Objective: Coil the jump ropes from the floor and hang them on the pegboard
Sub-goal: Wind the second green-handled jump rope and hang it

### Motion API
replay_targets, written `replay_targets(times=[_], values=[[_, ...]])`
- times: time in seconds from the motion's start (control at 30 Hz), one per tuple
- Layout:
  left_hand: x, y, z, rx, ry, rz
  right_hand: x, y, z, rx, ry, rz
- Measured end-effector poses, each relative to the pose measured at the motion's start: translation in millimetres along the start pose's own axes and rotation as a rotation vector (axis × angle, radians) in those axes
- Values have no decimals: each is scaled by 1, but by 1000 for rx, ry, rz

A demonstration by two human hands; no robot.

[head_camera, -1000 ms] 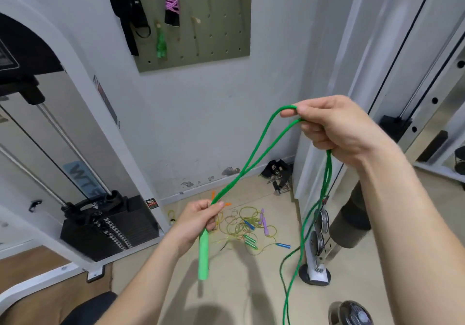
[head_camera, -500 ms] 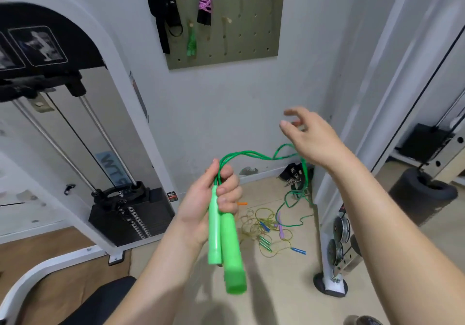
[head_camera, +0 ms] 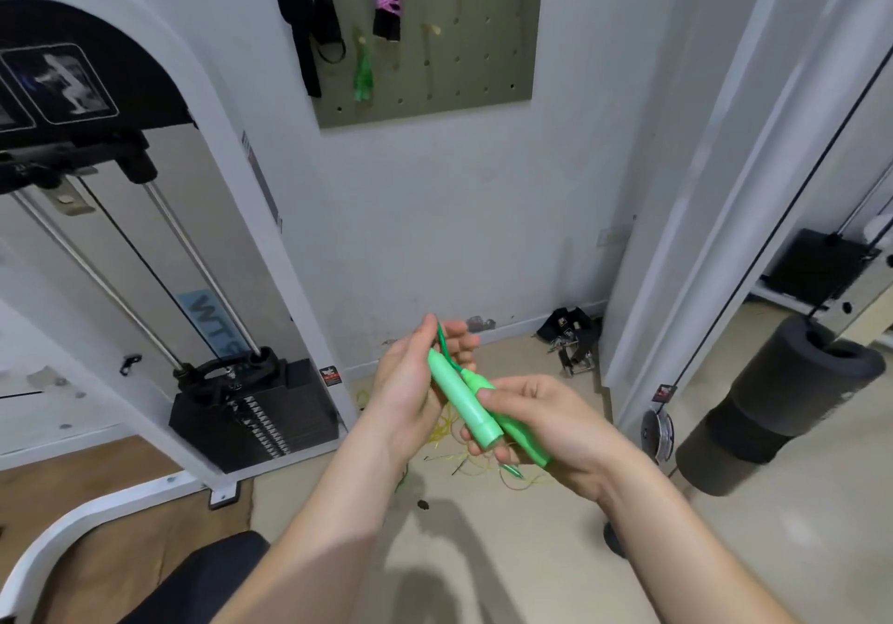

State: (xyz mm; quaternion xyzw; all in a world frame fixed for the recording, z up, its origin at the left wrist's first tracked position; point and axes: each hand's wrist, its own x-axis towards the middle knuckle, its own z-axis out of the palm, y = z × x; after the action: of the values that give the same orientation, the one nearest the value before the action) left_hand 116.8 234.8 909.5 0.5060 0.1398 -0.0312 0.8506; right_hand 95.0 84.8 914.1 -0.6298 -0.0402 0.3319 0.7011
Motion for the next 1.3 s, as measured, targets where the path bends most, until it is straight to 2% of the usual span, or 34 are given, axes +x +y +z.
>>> replay_targets(times=[0.07, 0.13, 0.2, 0.33, 0.47, 0.6, 0.7, 0.8, 0.9, 0.97, 1.03, 1.13, 1.23, 1.3], values=[[-6, -2, -3, 245, 56, 71, 3, 0, 8, -65, 82, -49], [-15, -1, -4, 375, 72, 125, 3, 1, 16, -121, 114, -92], [-23, 2, 0, 413, 53, 162, 3, 1, 24, -165, 102, -133], [-35, 3, 9, 454, 52, 207, 4, 0, 34, -90, 66, -134], [-36, 1, 6, 389, 28, 105, -3, -2, 33, 82, -105, -51], [-39, 0, -1, 198, -167, -54, -8, -2, 27, 271, -270, 0], [-44, 3, 0, 219, -357, -11, -10, 1, 26, 433, -324, 96], [-46, 11, 8, 266, -412, 36, -11, 7, 25, 568, -427, 98], [-44, 22, 12, 247, -387, 113, -12, 7, 21, 744, -613, 30], [-44, 28, 14, 257, -401, 154, -14, 4, 18, 730, -694, 29], [-47, 30, 17, 225, -411, 148, -16, 0, 18, 718, -677, 85], [-51, 33, 20, 166, -350, 92, -21, -7, 21, 632, -522, 28], [-54, 40, 18, 437, -232, 114, -25, -15, 23, 671, -465, 4], [-55, 44, 14, 584, -74, 281, -26, -16, 22, 792, -514, 23]])
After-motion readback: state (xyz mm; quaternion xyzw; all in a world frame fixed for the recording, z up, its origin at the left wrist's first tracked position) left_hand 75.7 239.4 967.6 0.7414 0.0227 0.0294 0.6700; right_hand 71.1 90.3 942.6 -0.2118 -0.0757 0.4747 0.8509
